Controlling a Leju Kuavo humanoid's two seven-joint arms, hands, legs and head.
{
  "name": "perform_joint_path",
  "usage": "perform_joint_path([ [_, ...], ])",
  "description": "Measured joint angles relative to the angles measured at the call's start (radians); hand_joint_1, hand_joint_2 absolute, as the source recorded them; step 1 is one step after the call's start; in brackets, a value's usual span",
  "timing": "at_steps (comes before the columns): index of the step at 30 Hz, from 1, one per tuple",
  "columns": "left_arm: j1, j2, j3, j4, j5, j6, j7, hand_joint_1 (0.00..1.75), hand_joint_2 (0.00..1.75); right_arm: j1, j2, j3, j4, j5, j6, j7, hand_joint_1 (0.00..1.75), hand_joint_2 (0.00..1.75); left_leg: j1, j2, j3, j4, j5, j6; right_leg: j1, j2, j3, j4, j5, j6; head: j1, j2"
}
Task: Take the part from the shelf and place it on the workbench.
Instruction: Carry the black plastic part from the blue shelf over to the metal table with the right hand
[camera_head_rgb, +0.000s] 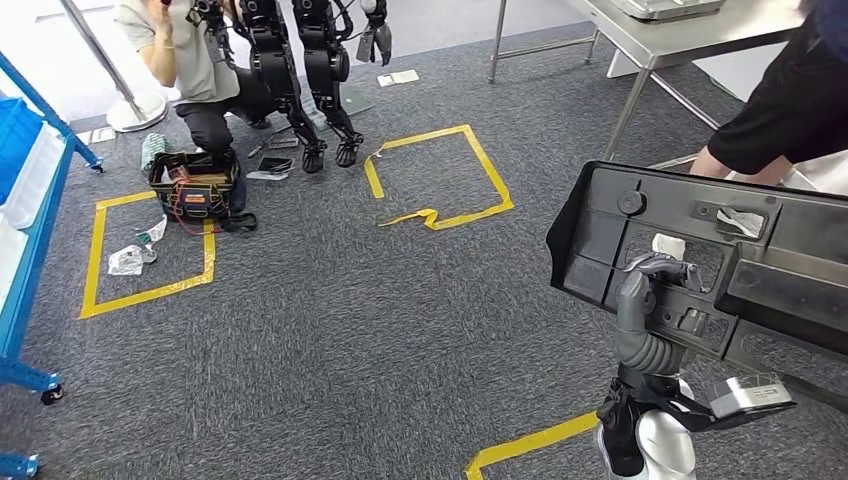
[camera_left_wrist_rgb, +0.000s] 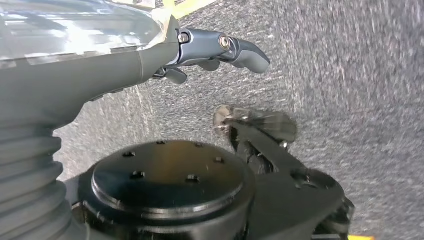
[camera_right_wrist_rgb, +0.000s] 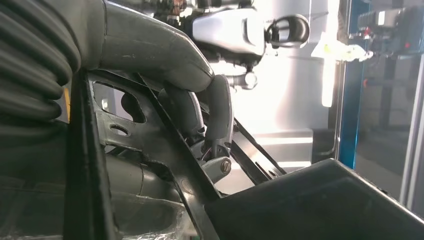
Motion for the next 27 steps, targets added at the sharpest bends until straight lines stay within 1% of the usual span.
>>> perform_joint_path([
  [1,-0.001,0.0,-0.001,0.0,-0.001,0.0,0.0,0.0,1.75,0.006,0.001,-0.002,-0.006,0.0,0.0,0.001,1.75,1.75,0.001,-0.014,0.028,-0.065,0.043,0.003,0.0,0.014,0.002,0.0,0.0,0.0,0.0,0.0],
  [2,-0.001,0.0,-0.003,0.0,-0.001,-0.001,0.0,0.0,1.75,0.011,0.002,-0.004,-0.013,0.0,0.0,0.001,1.75,1.75,0.004,-0.042,0.056,-0.132,0.077,0.006,0.001,0.026,0.002,0.002,0.001,0.002,0.0,0.0],
  [3,0.0,0.0,-0.003,0.0,-0.001,-0.002,0.0,0.0,1.75,0.015,0.002,-0.005,-0.018,0.0,-0.001,0.001,1.75,1.75,0.005,-0.067,0.076,-0.183,0.097,0.006,0.002,0.038,-0.002,0.003,0.003,0.005,0.001,0.0],
  [4,0.0,-0.001,-0.004,0.0,-0.002,-0.002,0.0,0.0,1.75,0.019,0.003,-0.007,-0.023,0.0,-0.002,0.002,1.75,1.75,0.005,-0.087,0.086,-0.212,0.104,0.006,0.002,0.049,-0.007,0.004,0.006,0.01,0.001,0.0],
  [5,0.0,-0.001,-0.005,0.0,-0.005,-0.003,0.0,0.0,1.75,0.024,0.004,-0.009,-0.028,0.0,-0.003,0.002,1.75,1.75,0.003,-0.095,0.087,-0.221,0.102,0.007,0.001,0.06,-0.014,0.004,0.01,0.017,0.001,0.0],
  [6,0.0,-0.001,-0.006,0.0,-0.007,-0.004,0.0,0.0,1.75,0.031,0.004,-0.012,-0.034,0.0,-0.004,0.002,1.75,1.75,-0.001,-0.084,0.088,-0.226,0.104,0.01,-0.001,0.072,-0.02,0.002,0.015,0.024,0.001,0.0],
  [7,-0.001,-0.001,-0.008,0.0,-0.009,-0.005,0.0,0.0,1.75,0.039,0.004,-0.016,-0.039,0.0,-0.005,0.002,1.75,1.75,-0.002,-0.071,0.088,-0.229,0.108,0.016,-0.004,0.074,-0.026,0.003,0.017,0.03,0.001,0.0],
  [8,-0.001,-0.001,-0.009,0.0,-0.011,-0.007,-0.001,0.0,1.75,0.046,0.003,-0.021,-0.045,0.001,-0.006,0.003,1.75,1.75,-0.003,-0.058,0.09,-0.234,0.113,0.024,-0.003,0.056,-0.036,0.015,0.011,0.032,0.003,0.0],
  [9,-0.001,-0.002,-0.01,0.0,-0.012,-0.008,-0.001,0.0,1.75,0.05,0.003,-0.025,-0.049,0.001,-0.006,0.002,1.75,1.75,-0.003,-0.043,0.091,-0.24,0.118,0.031,0.0,0.03,-0.054,0.046,-0.005,0.031,0.006,0.0],
  [10,-0.001,-0.002,-0.011,0.0,-0.013,-0.009,-0.001,0.0,1.75,0.053,0.003,-0.028,-0.052,0.001,-0.007,0.002,1.75,1.75,-0.003,-0.027,0.092,-0.243,0.12,0.035,0.002,-0.002,-0.081,0.099,-0.03,0.028,0.009,0.0],
  [11,0.0,-0.002,-0.011,0.0,-0.013,-0.009,-0.002,0.0,1.75,0.055,0.003,-0.03,-0.054,0.001,-0.007,0.002,1.75,1.75,-0.006,-0.011,0.091,-0.244,0.121,0.038,0.005,-0.027,-0.114,0.169,-0.061,0.024,0.012,0.0],
  [12,0.0,-0.002,-0.011,0.0,-0.014,-0.01,-0.002,0.0,1.75,0.058,0.003,-0.031,-0.055,0.001,-0.007,0.002,1.75,1.75,-0.007,0.006,0.09,-0.244,0.121,0.038,0.005,-0.037,-0.147,0.241,-0.088,0.023,0.014,0.0],
  [13,0.001,-0.002,-0.011,0.0,-0.014,-0.01,-0.002,0.0,1.75,0.061,0.003,-0.032,-0.055,0.001,-0.007,0.002,1.75,1.75,-0.008,0.022,0.089,-0.243,0.12,0.039,0.004,-0.041,-0.17,0.294,-0.104,0.025,0.014,0.0],
  [14,0.001,-0.002,-0.011,0.0,-0.014,-0.01,-0.002,0.0,1.75,0.064,0.003,-0.033,-0.055,0.001,-0.007,0.002,1.75,1.75,-0.009,0.037,0.089,-0.243,0.12,0.039,0.003,-0.044,-0.174,0.31,-0.106,0.032,0.014,0.0],
  [15,0.001,-0.002,-0.011,0.0,-0.014,-0.01,-0.002,0.0,1.75,0.066,0.003,-0.034,-0.056,0.001,-0.007,0.002,1.75,1.75,-0.008,0.051,0.089,-0.243,0.118,0.038,0.001,-0.049,-0.154,0.28,-0.093,0.041,0.014,0.0],
  [16,0.001,-0.002,-0.011,0.0,-0.014,-0.01,-0.002,0.0,1.75,0.066,0.003,-0.035,-0.057,0.001,-0.007,0.002,1.75,1.75,-0.008,0.063,0.091,-0.243,0.117,0.036,-0.001,-0.061,-0.114,0.212,-0.069,0.052,0.014,0.0],
  [17,0.0,-0.002,-0.012,0.0,-0.014,-0.01,-0.002,0.0,1.75,0.066,0.003,-0.035,-0.058,0.001,-0.007,0.002,1.75,1.75,-0.01,0.074,0.092,-0.242,0.114,0.032,-0.001,-0.083,-0.066,0.13,-0.047,0.06,0.015,0.0],
  [18,0.0,-0.002,-0.012,0.0,-0.015,-0.01,-0.002,0.0,1.75,0.066,0.003,-0.036,-0.06,0.001,-0.007,0.002,1.75,1.75,-0.013,0.083,0.094,-0.24,0.11,0.027,0.0,-0.1,-0.027,0.062,-0.029,0.061,0.015,0.0],
  [19,0.0,-0.001,-0.012,0.0,-0.017,-0.01,-0.002,0.0,1.75,0.067,0.003,-0.037,-0.063,0.001,-0.007,0.002,1.75,1.75,-0.016,0.09,0.095,-0.238,0.106,0.023,0.003,-0.111,-0.002,0.019,-0.02,0.056,0.013,0.0],
  [20,-0.001,-0.001,-0.013,0.0,-0.018,-0.01,-0.002,0.0,1.75,0.069,0.004,-0.039,-0.065,0.001,-0.007,0.002,1.75,1.75,-0.02,0.098,0.097,-0.237,0.104,0.019,0.006,-0.113,0.007,0.004,-0.019,0.049,0.012,0.0],
  [21,-0.001,-0.001,-0.014,0.0,-0.019,-0.01,-0.002,0.0,1.75,0.073,0.004,-0.041,-0.068,0.001,-0.007,0.002,1.75,1.75,-0.02,0.106,0.098,-0.237,0.102,0.015,0.008,-0.102,0.006,0.005,-0.017,0.04,0.01,0.0],
  [22,-0.002,-0.001,-0.016,0.0,-0.02,-0.01,-0.002,0.0,1.75,0.078,0.003,-0.045,-0.071,0.001,-0.007,0.001,1.75,1.75,-0.017,0.107,0.1,-0.235,0.099,0.011,0.005,-0.092,0.005,0.004,-0.016,0.033,0.009,0.0],
  [23,-0.003,-0.002,-0.018,0.0,-0.021,-0.01,-0.002,0.0,1.75,0.082,0.003,-0.048,-0.076,0.001,-0.007,0.001,1.75,1.75,-0.014,0.095,0.098,-0.227,0.09,0.005,0.002,-0.083,0.005,0.003,-0.015,0.026,0.008,0.0],
  [24,-0.004,-0.002,-0.02,0.0,-0.022,-0.01,-0.002,0.0,1.75,0.085,0.003,-0.05,-0.08,0.002,-0.007,0.001,1.75,1.75,-0.01,0.073,0.088,-0.202,0.071,0.0,-0.002,-0.074,0.005,0.002,-0.014,0.016,0.008,0.0],
  [25,-0.004,-0.003,-0.022,0.0,-0.022,-0.01,-0.002,0.0,1.75,0.086,0.004,-0.051,-0.084,0.002,-0.007,0.001,1.75,1.75,-0.007,0.046,0.067,-0.156,0.043,-0.004,-0.006,-0.065,0.005,0.001,-0.013,0.009,0.007,0.0],
  [26,-0.004,-0.003,-0.024,0.0,-0.022,-0.01,-0.001,0.0,1.75,0.087,0.005,-0.052,-0.086,0.002,-0.007,0.001,1.75,1.75,-0.007,0.023,0.036,-0.091,0.008,-0.006,-0.005,-0.056,0.005,0.001,-0.013,0.003,0.006,0.0],
  [27,-0.004,-0.003,-0.025,0.0,-0.022,-0.01,-0.001,0.0,1.75,0.089,0.006,-0.052,-0.087,0.002,-0.007,0.001,1.75,1.75,-0.006,0.012,0.0,-0.019,-0.023,-0.007,-0.004,-0.047,0.004,0.001,-0.013,-0.001,0.006,0.0],
])
